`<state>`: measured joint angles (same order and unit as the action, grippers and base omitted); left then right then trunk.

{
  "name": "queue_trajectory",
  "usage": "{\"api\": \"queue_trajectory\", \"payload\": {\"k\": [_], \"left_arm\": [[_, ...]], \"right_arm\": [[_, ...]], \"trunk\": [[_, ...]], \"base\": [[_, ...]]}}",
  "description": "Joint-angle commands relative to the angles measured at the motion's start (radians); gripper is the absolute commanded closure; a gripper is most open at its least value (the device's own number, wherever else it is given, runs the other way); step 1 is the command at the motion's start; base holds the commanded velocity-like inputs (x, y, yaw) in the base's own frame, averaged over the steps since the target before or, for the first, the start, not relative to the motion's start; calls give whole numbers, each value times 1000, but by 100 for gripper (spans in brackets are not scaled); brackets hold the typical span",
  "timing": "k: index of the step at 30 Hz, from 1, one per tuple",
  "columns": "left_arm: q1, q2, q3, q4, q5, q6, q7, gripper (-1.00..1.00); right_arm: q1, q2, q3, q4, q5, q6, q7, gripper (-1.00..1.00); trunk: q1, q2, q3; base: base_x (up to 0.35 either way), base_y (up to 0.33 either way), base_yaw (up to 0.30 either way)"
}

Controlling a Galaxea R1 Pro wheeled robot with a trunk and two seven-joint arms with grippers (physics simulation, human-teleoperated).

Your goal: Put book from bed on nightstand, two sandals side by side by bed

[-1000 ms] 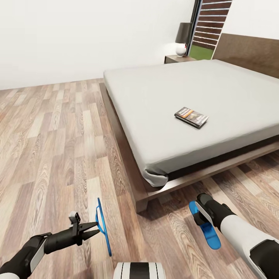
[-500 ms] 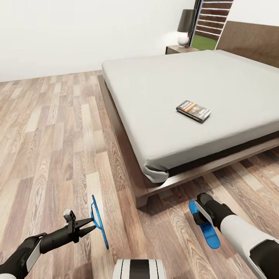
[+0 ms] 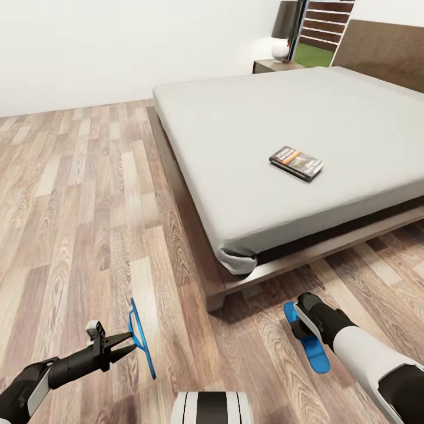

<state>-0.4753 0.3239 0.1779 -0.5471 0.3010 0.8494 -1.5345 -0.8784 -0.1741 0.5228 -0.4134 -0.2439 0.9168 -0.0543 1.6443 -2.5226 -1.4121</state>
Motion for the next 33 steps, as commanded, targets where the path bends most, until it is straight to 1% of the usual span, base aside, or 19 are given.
{"api": "queue_trajectory", "payload": {"k": [1, 11, 16, 19, 21, 25, 33], "left_arm": [[0, 2, 1, 0, 0, 11, -4, 100], [0, 6, 2, 1, 1, 14, -5, 100], [0, 6, 3, 1, 1, 14, -7, 100], [0, 8, 10, 1, 1, 15, -7, 100], [0, 16, 19, 1, 2, 16, -7, 100], [0, 25, 23, 1, 3, 17, -7, 100], [0, 30, 24, 1, 4, 17, -7, 100]], "right_arm": [[-1, -1, 8, -4, -10, 4, -6, 100], [-24, -1, 7, -8, -9, 6, -7, 100], [-34, -1, 6, -8, -8, 10, -7, 100], [-42, -1, 6, -8, -8, 11, -7, 100], [-47, -1, 6, -8, -7, 11, -7, 100], [-50, -1, 6, -8, -6, 11, -7, 100], [-51, -1, 6, -7, -6, 11, -7, 100]], "trunk": [[0, 0, -5], [5, -3, -43], [5, -3, -43], [5, -3, -43], [5, -3, -43], [5, -3, -43], [8, -5, -74]], "base": [[0, 0, 0], [0, 0, 0], [0, 0, 0], [0, 0, 0], [0, 0, 0], [0, 0, 0], [0, 0, 0]]}}
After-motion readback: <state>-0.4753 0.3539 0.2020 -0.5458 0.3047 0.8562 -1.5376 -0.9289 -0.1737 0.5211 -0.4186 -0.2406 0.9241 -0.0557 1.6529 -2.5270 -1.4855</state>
